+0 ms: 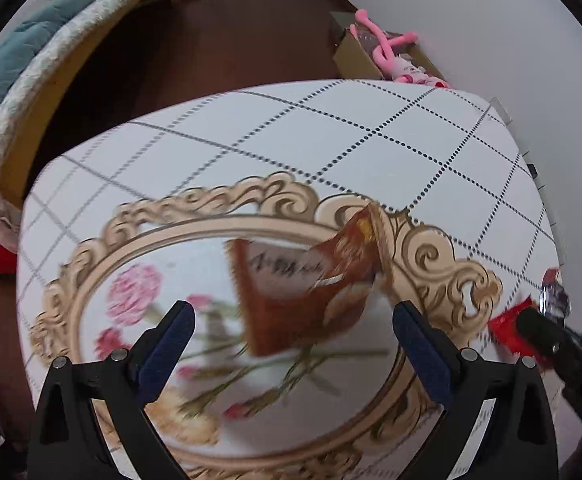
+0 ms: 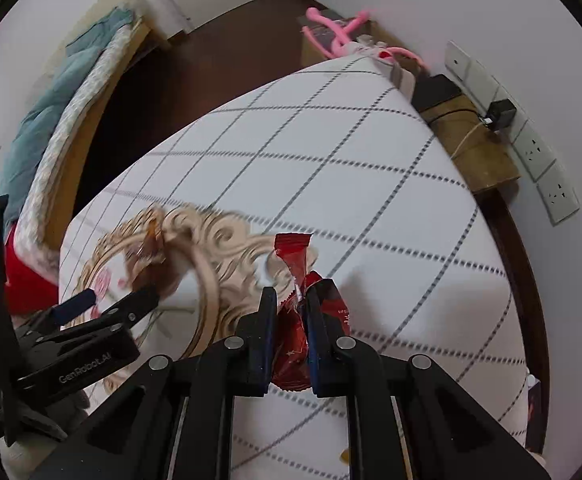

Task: Collect trash
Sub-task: 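Grasp the brown snack wrapper with the left tool while the right tool grasps the red candy wrapper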

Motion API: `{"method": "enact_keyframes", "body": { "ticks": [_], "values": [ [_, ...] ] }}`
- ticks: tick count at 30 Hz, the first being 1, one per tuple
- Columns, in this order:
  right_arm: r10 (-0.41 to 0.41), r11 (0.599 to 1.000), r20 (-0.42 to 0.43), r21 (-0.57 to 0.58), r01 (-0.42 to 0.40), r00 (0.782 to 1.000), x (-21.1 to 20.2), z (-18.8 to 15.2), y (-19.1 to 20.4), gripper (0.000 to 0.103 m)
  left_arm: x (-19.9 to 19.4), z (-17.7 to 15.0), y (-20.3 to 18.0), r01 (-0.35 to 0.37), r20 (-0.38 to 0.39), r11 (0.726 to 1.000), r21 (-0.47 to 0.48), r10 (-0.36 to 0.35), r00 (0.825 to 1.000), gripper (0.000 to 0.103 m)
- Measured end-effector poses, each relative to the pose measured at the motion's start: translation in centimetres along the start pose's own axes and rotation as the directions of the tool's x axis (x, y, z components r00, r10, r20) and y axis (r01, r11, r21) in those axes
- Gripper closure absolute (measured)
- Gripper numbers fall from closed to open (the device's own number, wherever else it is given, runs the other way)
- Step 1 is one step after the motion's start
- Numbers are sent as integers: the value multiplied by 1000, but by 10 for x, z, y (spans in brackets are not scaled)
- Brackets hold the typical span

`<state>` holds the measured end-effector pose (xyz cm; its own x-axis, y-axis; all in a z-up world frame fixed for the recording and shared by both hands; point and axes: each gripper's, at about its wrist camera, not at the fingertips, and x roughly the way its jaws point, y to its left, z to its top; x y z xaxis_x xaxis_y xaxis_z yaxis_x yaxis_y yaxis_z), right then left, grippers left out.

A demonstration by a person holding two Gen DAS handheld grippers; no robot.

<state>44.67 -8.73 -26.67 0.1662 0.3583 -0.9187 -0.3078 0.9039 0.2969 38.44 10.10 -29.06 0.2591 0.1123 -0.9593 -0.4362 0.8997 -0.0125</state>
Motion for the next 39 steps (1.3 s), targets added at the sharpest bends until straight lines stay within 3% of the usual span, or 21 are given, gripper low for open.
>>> {"method": "enact_keyframes", "body": {
  "ticks": [2, 3, 4, 6, 7, 9, 19, 32, 35, 37, 39],
  "values": [
    [-12, 1000, -14, 12, 12, 1000, 6, 4, -4, 89, 7, 3, -2, -19, 7, 1000, -11, 19, 1000, 32],
    [-16, 1000, -17, 15, 16, 1000, 9, 4, -5, 90, 4, 1, -3, -16, 27, 1000, -21, 16, 1000, 38],
    [-20, 1000, -20, 18, 21, 1000, 10, 4, -7, 90, 0, 0, -3, -23, 47, 999, -25, 24, 999, 54],
    [-17, 1000, -24, 20, 18, 1000, 12, 2, -8, 91, -8, -7, -5, -30, 78, 999, -22, 32, 996, 60],
    [-14, 1000, -24, 18, 15, 1000, 10, 0, -8, 91, -13, -12, -5, -33, 97, 999, -15, 35, 995, 70],
    [-11, 1000, -21, 3, 11, 1000, 7, -4, -8, 91, -21, -23, -3, -54, 120, 999, -3, 54, 991, 101],
    [50, 996, 1, -69, -50, 999, -26, -47, 6, 94, -89, -78, 25, -81, 243, 996, -29, 86, 966, 103],
    [154, 977, 38, -152, -147, 987, -96, -96, 42, 94, -168, -118, 70, 32, 320, 992, -120, 9, 947, 103],
    [155, 977, 55, -158, -145, 986, -107, -100, 48, 94, -161, -112, 84, 139, 277, 976, -171, -88, 957, 100],
    [149, 978, 61, -156, -138, 987, -109, -101, 50, 94, -139, -103, 90, 230, 194, 950, -210, -190, 962, 100],
    [143, 981, 65, -144, -132, 988, -108, -96, 50, 94, -114, -94, 91, 261, 128, 933, -249, -235, 963, 98]
  ]
}}
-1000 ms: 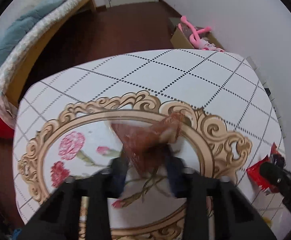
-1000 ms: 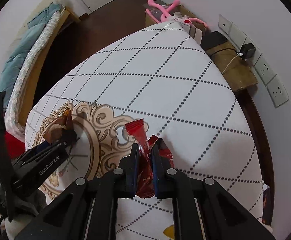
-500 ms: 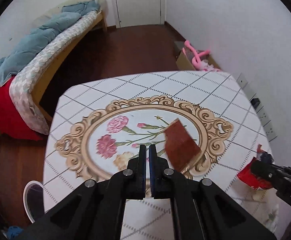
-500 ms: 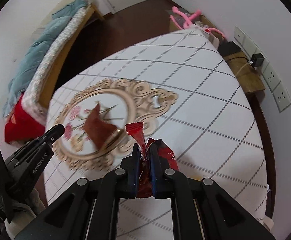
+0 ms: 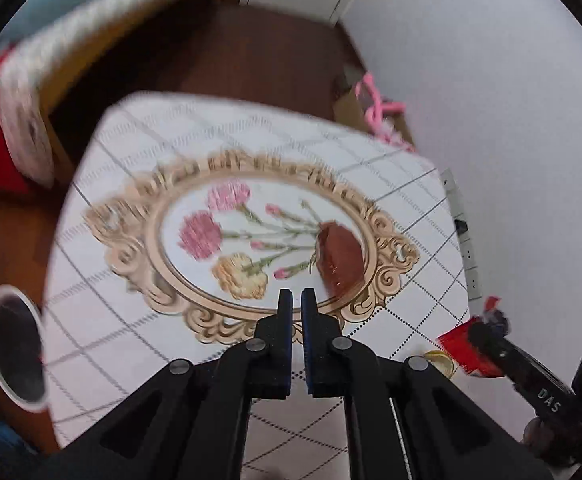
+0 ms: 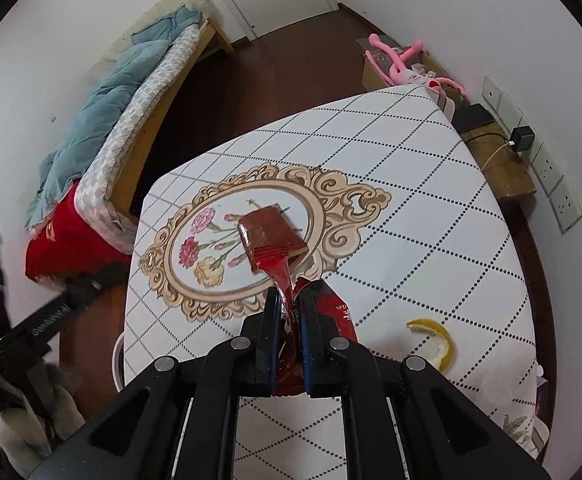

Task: Collect trash
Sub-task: 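Grasp the brown snack wrapper with the left tool while the right tool grasps the red candy wrapper, then carry both wrappers over the bin and open both tools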

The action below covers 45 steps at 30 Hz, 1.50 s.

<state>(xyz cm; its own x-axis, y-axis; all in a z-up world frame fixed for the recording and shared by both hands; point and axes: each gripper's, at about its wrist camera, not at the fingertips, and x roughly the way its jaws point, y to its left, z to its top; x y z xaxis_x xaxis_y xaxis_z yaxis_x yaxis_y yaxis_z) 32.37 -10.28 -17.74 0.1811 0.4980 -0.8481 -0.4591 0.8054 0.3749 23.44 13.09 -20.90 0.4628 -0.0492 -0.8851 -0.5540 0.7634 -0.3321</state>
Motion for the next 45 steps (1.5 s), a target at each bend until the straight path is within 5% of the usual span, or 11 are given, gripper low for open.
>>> {"method": "enact_keyframes", "body": {
  "ticks": [1, 2, 4, 10, 12, 13, 14, 19, 31, 40, 45],
  "values": [
    [-16, 1000, 5, 4, 16, 1000, 2, 4, -2, 94, 14, 4, 0, -5, -23, 1000, -6, 4, 1000, 89],
    [-39, 999, 12, 9, 39, 999, 5, 9, -5, 94, 22, 6, -1, -16, -35, 1000, -7, 16, 999, 53],
    [-70, 997, 7, 20, 70, 998, 12, 17, -13, 94, 38, 12, -6, -30, -51, 1000, -2, 29, 998, 0],
    [-131, 988, -48, 81, 134, 990, 45, 29, -47, 94, 90, 27, -32, -81, -101, 997, 2, 81, 992, 0],
    [-142, 984, -62, 97, 148, 988, 53, 30, -58, 94, 108, 30, -39, -94, -133, 996, 10, 94, 987, 2],
    [-152, 982, -69, 103, 159, 986, 57, 30, -63, 94, 117, 30, -45, -104, -136, 994, 19, 105, 985, 15],
    [-160, 980, -75, 107, 167, 984, 60, 30, -67, 94, 121, 29, -48, -112, -136, 993, 25, 114, 984, 46],
    [-180, 977, -89, 98, 188, 980, 68, 29, -76, 94, 113, 19, -72, -138, -75, 983, 120, 148, 986, 99],
    [-103, 995, -23, 1, 103, 994, 27, 9, -35, 94, -16, -26, -41, -279, 203, 942, 188, 241, 949, 100],
    [38, 989, 14, -142, -36, 999, -21, -35, 60, 94, -120, -76, 22, -324, 282, 934, 152, 273, 920, 100],
    [140, 963, -23, -228, -142, 990, -27, -64, 131, 94, -173, -98, 90, -357, 289, 932, 68, 324, 901, 100]
  ]
}}
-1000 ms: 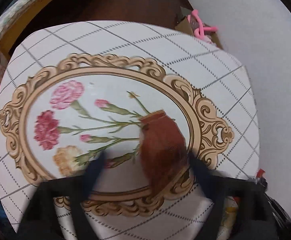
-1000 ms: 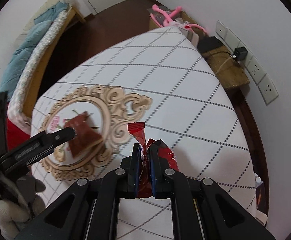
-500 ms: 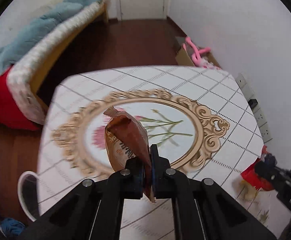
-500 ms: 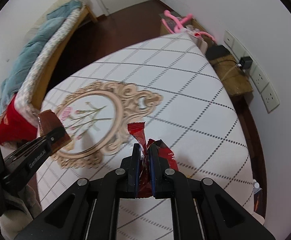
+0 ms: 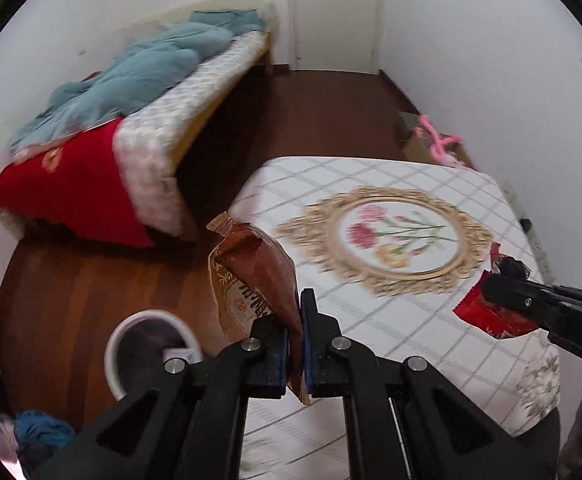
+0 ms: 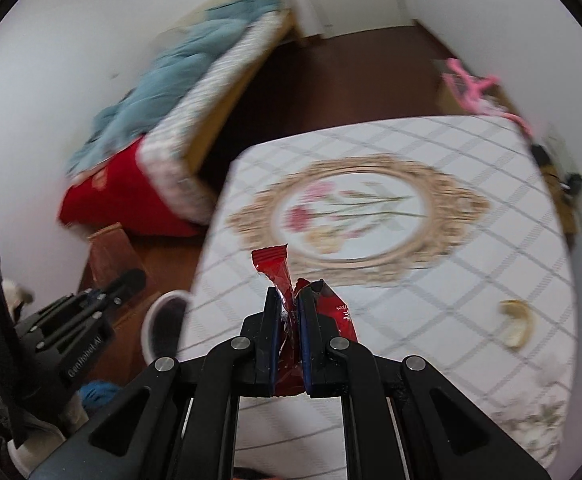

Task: Collect trash
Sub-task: 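Carry both wrappers over the bin and open both tools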

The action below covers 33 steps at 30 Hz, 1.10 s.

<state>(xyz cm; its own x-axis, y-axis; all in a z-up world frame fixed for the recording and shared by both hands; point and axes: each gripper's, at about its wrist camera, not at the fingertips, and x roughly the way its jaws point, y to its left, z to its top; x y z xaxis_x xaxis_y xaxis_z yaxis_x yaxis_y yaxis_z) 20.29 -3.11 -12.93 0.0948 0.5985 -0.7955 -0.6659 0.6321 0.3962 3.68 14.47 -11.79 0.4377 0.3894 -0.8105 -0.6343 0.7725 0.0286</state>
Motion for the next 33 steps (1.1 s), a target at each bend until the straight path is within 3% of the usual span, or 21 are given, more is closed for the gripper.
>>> {"method": "enact_keyframes", "body": {
  "ticks": [4, 9, 14, 20, 24, 27, 28, 30, 31, 32, 33],
  "values": [
    [85, 993, -51, -82, -89, 995, 25, -9, 72, 94, 3, -14, 59, -44, -52, 997, -66, 41, 998, 100],
    [142, 975, -166, -145, -166, 976, 83, -13, 154, 94, 37, -35, 147, -67, -180, 979, -190, 32, 983, 100],
    [120, 966, -295, -185, -180, 948, 172, -24, 223, 94, 92, -57, 225, -43, -314, 940, -339, -70, 947, 99],
    [76, 972, -450, -166, -167, 890, 282, -47, 266, 94, 176, -91, 294, -13, -440, 851, -525, -258, 860, 99],
    [51, 979, -538, -138, -148, 841, 345, -64, 273, 94, 231, -114, 319, -19, -508, 792, -610, -372, 777, 98],
    [19, 983, -580, -138, -122, 814, 381, -77, 275, 94, 255, -122, 323, -39, -538, 781, -623, -393, 746, 97],
    [14, 984, -606, -132, -118, 796, 395, -81, 275, 94, 258, -122, 326, -40, -543, 784, -619, -391, 743, 92],
    [-4, 987, -633, -128, -100, 774, 413, -86, 272, 93, 264, -127, 329, -49, -547, 780, -624, -391, 741, 58],
    [-9, 986, -644, -132, -99, 765, 420, -88, 273, 93, 265, -128, 333, -51, -542, 774, -631, -393, 743, 22],
    [-23, 985, -661, -142, -96, 750, 428, -91, 272, 88, 265, -130, 335, -48, -525, 762, -646, -397, 753, 10],
    [-38, 984, -669, -154, -88, 742, 433, -93, 274, 80, 264, -132, 338, -53, -517, 754, -655, -396, 759, 10]
  ]
}}
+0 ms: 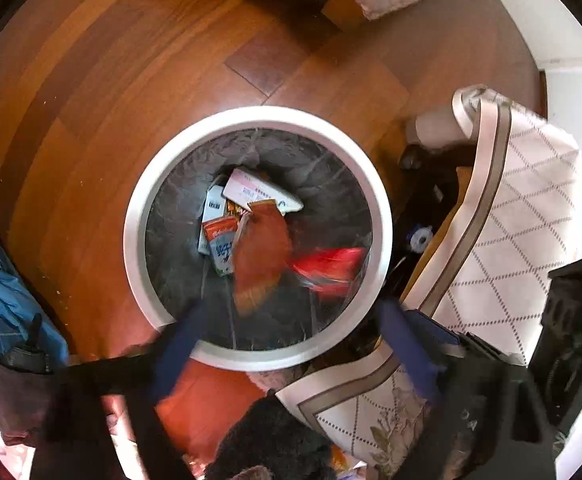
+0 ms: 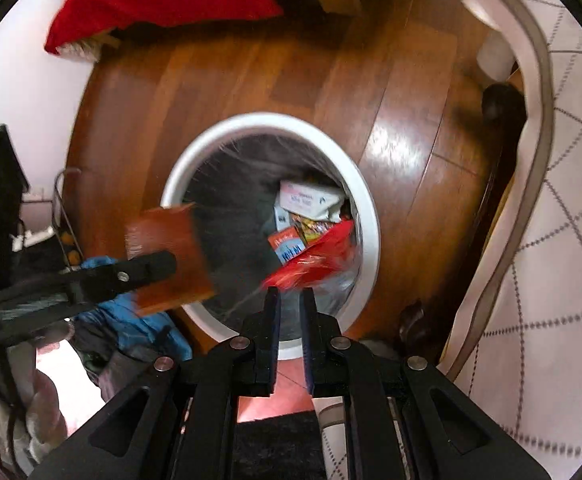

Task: Collect trash
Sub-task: 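Carry both wrappers over the bin and open both tools, then move both tools back over the table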

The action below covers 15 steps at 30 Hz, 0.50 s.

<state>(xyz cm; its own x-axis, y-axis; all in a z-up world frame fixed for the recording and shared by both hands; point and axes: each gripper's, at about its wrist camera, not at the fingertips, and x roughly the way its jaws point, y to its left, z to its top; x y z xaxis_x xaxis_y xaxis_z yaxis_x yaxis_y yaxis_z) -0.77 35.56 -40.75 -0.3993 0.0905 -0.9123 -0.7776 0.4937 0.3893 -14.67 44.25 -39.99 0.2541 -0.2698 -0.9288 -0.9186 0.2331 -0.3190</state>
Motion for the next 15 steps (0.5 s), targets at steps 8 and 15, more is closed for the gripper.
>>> {"method": "enact_keyframes", "body": {
  "ticks": [8, 15],
  "values": [
    [-146, 988, -4, -60, 145, 989, 4, -2, -6, 3, -19, -17, 24, -152, 85, 988, -6, 151, 985, 5],
    [-252, 961, 4, -114, 251, 968, 0, -5, -2, 0, -34, -50, 27, -266, 169, 964, 4, 262, 950, 5]
  ]
}}
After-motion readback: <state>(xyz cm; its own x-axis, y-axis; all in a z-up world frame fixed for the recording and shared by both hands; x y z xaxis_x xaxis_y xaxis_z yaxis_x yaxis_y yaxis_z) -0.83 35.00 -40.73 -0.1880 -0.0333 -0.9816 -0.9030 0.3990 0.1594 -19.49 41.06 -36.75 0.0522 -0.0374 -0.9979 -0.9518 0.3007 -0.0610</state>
